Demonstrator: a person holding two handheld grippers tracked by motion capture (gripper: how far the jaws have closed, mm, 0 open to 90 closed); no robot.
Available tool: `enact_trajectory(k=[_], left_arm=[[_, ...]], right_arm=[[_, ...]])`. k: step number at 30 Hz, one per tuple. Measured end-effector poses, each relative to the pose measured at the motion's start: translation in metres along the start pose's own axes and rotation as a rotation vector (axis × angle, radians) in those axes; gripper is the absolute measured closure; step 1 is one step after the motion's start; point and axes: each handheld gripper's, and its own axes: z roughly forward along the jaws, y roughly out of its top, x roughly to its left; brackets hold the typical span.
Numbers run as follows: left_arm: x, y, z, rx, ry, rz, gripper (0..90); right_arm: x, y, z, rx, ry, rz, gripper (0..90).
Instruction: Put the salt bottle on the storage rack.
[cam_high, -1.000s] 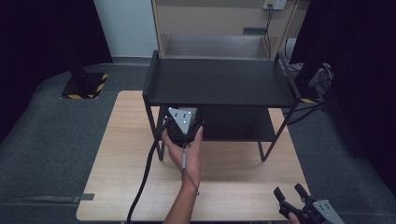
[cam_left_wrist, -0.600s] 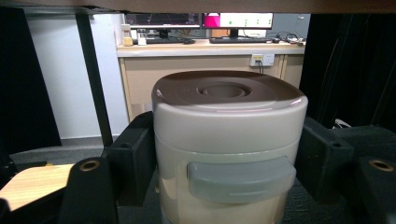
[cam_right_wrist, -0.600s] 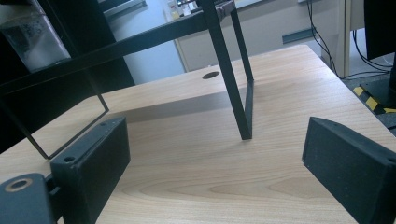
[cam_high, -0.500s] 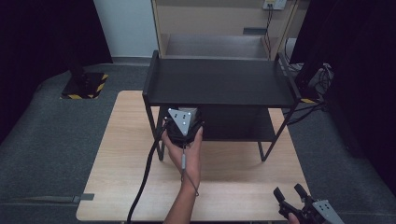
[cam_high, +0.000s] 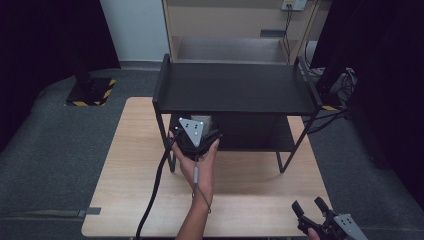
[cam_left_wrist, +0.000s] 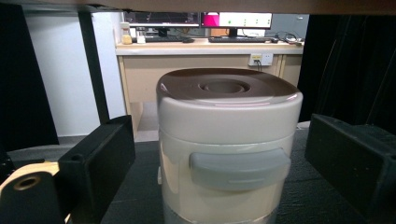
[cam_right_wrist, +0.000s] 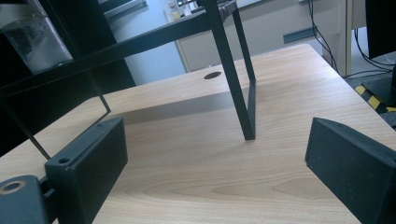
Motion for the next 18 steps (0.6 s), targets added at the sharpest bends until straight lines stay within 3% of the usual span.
enact_trajectory(k=[11, 18], left_arm=[[-0.001, -0.008, -0.019, -0.028, 0.017, 0.000, 6.7], [0.002, -0.012, -0.033, -0.035, 0.005, 0.004, 6.6]], right_arm=[[0.001, 0.000, 0.001, 0.002, 0.007, -0.004, 5.7], [0.002, 0.000, 0.003, 0.003, 0.011, -0.004, 5.6]])
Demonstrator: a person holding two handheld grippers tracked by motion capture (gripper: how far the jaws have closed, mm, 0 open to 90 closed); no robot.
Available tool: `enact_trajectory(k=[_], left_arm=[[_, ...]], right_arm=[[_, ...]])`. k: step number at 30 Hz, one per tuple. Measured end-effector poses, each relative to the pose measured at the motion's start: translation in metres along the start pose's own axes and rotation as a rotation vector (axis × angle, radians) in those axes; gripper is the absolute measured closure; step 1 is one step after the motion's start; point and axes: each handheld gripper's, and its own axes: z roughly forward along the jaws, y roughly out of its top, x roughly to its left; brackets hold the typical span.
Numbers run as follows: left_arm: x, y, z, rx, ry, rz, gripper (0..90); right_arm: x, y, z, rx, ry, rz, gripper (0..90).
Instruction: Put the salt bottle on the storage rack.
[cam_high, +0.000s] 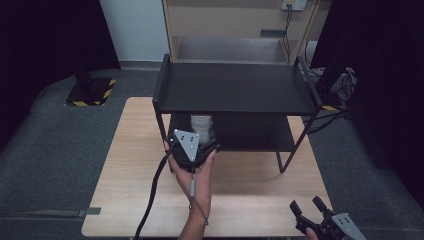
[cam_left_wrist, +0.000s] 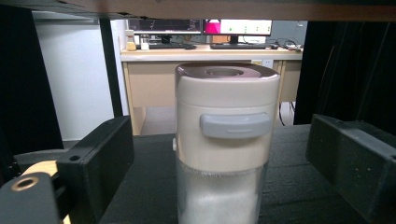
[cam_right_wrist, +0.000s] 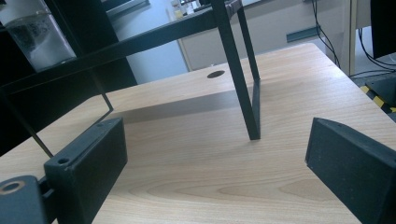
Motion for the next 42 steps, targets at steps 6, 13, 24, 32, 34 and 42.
enact_trajectory(k=[6, 13, 24, 32, 34, 42], left_arm=[[0.003, -0.004, -0.011, -0.006, -0.008, -0.009, 6.6], [0.005, -0.014, -0.026, 0.006, -0.042, 0.008, 6.6], [0.017, -0.031, -0.050, 0.022, -0.079, 0.024, 6.4], [0.027, -0.041, -0.059, 0.065, -0.097, 0.018, 6.5], [0.029, -0.043, -0.061, 0.071, -0.101, 0.011, 6.5], [0.036, -0.050, -0.073, 0.087, -0.120, 0.014, 6.4]], right_arm=[[0.002, 0.000, 0.000, -0.002, 0.002, 0.000, 5.6], [0.004, -0.002, -0.005, -0.013, -0.006, 0.000, 5.5], [0.007, -0.005, -0.011, -0.016, -0.012, 0.003, 5.4], [0.010, -0.005, -0.009, -0.012, -0.009, -0.002, 5.4], [0.011, -0.005, -0.008, -0.012, -0.007, -0.005, 5.4], [0.014, -0.003, -0.007, -0.011, -0.003, -0.011, 5.4]])
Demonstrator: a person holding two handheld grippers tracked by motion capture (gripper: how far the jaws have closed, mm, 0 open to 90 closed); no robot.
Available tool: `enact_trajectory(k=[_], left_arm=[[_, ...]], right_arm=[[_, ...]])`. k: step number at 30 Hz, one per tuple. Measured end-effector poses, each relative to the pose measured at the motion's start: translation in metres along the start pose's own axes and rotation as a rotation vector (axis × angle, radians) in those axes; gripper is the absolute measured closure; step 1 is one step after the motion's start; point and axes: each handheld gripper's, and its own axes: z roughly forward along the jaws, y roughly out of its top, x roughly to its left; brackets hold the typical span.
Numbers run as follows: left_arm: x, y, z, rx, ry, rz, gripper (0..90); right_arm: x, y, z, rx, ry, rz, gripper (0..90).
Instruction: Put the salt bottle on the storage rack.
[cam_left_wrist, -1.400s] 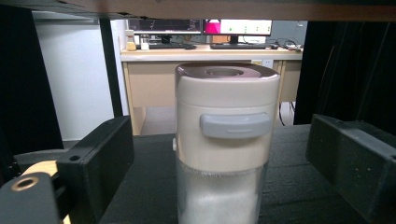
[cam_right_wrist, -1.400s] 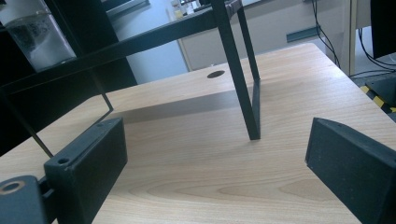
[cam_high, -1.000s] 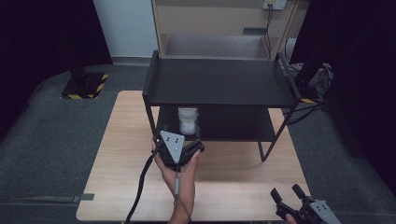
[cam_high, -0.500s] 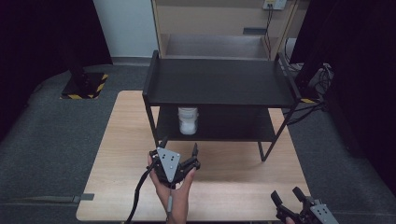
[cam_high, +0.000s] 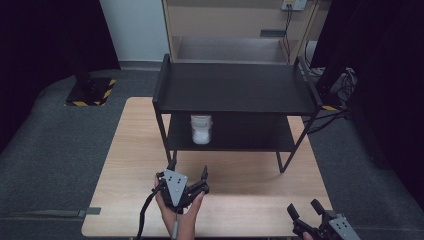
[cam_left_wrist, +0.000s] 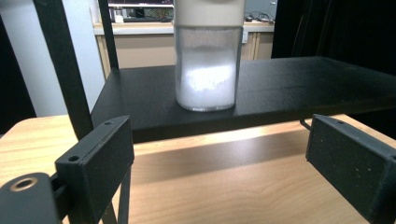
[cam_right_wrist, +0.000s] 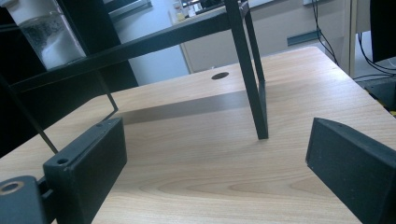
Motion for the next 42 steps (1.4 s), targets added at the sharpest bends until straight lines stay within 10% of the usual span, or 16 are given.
enact_trajectory(k=[20, 42], left_arm=[[0.045, -0.030, -0.037, 0.081, 0.024, -0.040, 6.1], [0.064, -0.035, -0.051, 0.092, 0.006, -0.028, 6.0]], right_arm=[[0.004, -0.001, 0.000, 0.003, -0.014, -0.005, 5.3], [0.005, -0.002, 0.003, 0.006, -0.024, -0.005, 5.3]])
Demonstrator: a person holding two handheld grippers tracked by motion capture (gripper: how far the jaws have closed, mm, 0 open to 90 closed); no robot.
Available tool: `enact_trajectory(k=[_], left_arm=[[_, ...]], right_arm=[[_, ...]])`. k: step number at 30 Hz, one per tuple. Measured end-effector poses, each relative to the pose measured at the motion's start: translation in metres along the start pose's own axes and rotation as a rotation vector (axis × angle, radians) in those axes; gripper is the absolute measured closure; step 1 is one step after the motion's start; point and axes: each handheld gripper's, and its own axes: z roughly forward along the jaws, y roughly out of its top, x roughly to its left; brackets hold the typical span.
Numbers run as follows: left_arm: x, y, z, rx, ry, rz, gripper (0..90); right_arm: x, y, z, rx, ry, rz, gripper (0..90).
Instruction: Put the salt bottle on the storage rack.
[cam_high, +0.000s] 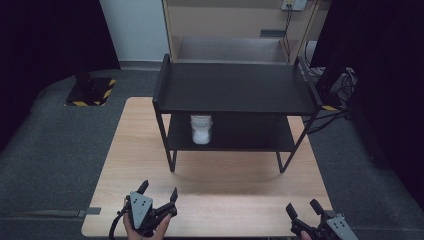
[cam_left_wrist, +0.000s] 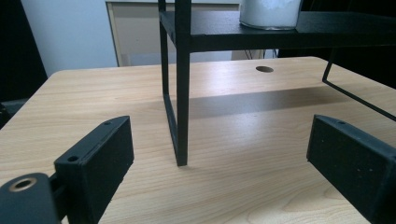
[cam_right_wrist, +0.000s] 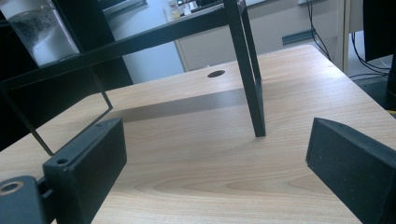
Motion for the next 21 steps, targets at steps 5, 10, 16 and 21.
enact_trajectory(k=[5, 10, 16, 21], left_arm=[[0.0018, 0.0007, 0.0007, 0.000, -0.014, -0.012, 6.0], [0.0024, 0.0011, 0.0020, 0.002, -0.023, -0.014, 6.0], [0.0035, -0.0001, 0.0034, 0.010, -0.016, -0.018, 6.0], [0.0069, 0.0021, 0.0050, 0.020, -0.025, -0.011, 6.0]], right_arm=[[0.0002, 0.0002, 0.0004, 0.000, 0.000, -0.002, 5.3], [0.0003, 0.0006, 0.0011, 0.003, -0.002, -0.002, 5.3], [-0.0006, -0.0001, 0.0033, 0.010, -0.002, 0.000, 5.4], [-0.0018, -0.0002, 0.0038, 0.023, 0.005, 0.018, 5.3]])
